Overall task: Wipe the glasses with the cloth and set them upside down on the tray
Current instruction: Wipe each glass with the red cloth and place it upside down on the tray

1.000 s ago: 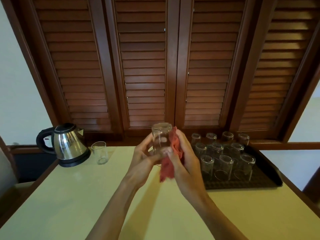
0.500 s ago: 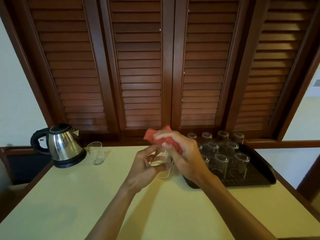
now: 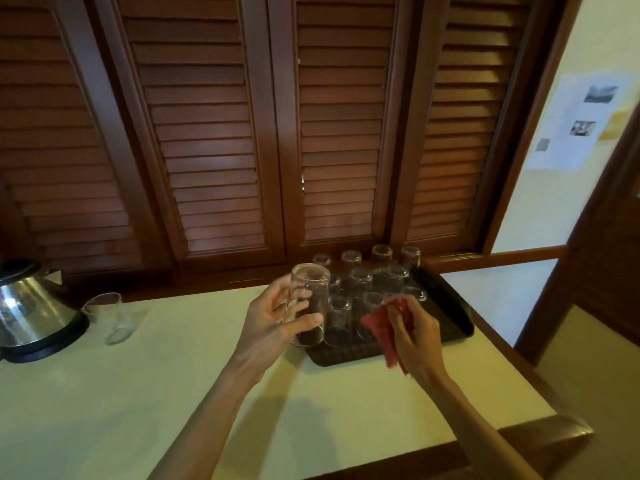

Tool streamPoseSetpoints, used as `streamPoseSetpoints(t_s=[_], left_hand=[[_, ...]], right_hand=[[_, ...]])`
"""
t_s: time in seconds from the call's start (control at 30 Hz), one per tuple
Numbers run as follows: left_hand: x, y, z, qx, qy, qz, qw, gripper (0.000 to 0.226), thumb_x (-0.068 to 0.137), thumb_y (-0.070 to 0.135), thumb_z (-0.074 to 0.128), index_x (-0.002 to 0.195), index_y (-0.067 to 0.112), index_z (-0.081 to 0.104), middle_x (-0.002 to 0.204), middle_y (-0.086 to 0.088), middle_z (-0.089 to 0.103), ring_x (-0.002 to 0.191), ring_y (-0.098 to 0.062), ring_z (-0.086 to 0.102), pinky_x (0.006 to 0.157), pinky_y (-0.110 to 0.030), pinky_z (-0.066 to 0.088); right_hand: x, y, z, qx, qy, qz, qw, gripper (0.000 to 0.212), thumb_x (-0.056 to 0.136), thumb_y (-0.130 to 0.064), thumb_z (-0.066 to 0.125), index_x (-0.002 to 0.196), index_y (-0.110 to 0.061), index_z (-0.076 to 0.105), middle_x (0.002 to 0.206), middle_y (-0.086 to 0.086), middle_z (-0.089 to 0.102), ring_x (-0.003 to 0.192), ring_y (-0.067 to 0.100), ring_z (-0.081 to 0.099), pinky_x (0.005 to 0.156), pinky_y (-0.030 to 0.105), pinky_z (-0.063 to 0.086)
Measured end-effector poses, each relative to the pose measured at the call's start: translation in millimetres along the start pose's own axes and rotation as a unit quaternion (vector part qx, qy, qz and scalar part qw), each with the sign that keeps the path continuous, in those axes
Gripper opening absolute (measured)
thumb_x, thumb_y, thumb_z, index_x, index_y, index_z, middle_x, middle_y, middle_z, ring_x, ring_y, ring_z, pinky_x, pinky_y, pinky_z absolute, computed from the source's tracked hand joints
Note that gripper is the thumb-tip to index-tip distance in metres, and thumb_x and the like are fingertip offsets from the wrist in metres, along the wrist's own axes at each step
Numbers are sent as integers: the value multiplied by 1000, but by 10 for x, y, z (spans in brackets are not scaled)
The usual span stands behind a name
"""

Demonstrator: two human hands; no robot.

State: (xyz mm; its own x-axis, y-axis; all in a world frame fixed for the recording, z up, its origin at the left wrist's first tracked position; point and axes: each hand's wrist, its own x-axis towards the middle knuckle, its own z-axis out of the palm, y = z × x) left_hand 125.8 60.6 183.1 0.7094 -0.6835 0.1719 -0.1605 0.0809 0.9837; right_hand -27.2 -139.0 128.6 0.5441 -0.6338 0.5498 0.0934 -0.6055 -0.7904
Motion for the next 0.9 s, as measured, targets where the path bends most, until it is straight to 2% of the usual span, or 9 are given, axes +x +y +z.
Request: streamPoseSetpoints(t_s=[0.07,0.13,0.23,0.3,0.37,0.47,0.63,0.77,0.9], left_hand=[[99,-27,284,18,-13,-3,1000,73,66,15,95,131,23,64,120,6,77,116,-8,71,102,-30,52],[231,-49,603,37,-30,-1,999,66,70,9,94,127,25,65,116,5,78,112,-4,70,95,-21,53],[510,-68,1109,55,-40,6,998,64,71,3,93,125,22,65,111,2,77,107,-7,72,92,-21,56],[736,-69,1442,71,-45,14,996,64,69,5,95,122,23,64,109,1,78,104,-12,72,93,-27,58],[974,-61,1750,91,-55,22,994,64,68,10,96,119,25,63,108,3,77,102,-10,73,90,-30,58],[1367,-38,2148,138,-65,36,988,65,68,17,97,119,23,57,111,7,73,97,-4,71,81,-22,56],[2177,-175,2659,265,-85,47,960,69,66,18,97,116,22,51,108,2,71,97,-14,68,66,-7,44],[2610,-456,2905,386,-125,19,914,71,64,26,98,124,25,59,125,-6,65,116,-25,58,85,-34,49],[2728,-679,3033,459,-142,-10,877,75,63,28,99,126,19,58,131,-9,59,122,-31,56,85,-36,48]], right_hand=[[-64,382,-245,-48,16,51,997,9,96,-24,62,89,-27,58,75,-5,67,66,4,71,55,27,59],[-77,775,-483,-103,10,94,990,16,93,-32,66,85,-22,58,70,-5,68,62,5,71,58,39,61],[-59,1266,-739,-198,-21,111,974,15,92,-25,72,88,-28,58,84,-11,67,73,4,66,69,36,61],[-52,1555,-831,-275,-38,63,959,13,91,-25,73,96,-28,61,96,-11,61,82,6,58,73,35,58],[-35,1774,-881,-341,-58,20,938,19,90,-29,72,106,-29,62,107,-8,60,94,12,55,79,35,56],[16,1942,-944,-383,-91,22,919,34,87,-43,68,119,-34,58,128,-6,59,119,19,53,98,43,45],[110,1980,-1002,-393,-127,45,910,36,89,-57,46,116,-37,59,122,-12,61,118,15,54,106,45,39],[144,2034,-1010,-381,-120,41,916,35,90,-55,42,111,-35,62,117,-13,62,113,16,54,102,44,39],[145,2077,-1026,-366,-127,42,921,32,91,-54,46,112,-35,61,119,-11,62,113,17,54,101,43,40]])
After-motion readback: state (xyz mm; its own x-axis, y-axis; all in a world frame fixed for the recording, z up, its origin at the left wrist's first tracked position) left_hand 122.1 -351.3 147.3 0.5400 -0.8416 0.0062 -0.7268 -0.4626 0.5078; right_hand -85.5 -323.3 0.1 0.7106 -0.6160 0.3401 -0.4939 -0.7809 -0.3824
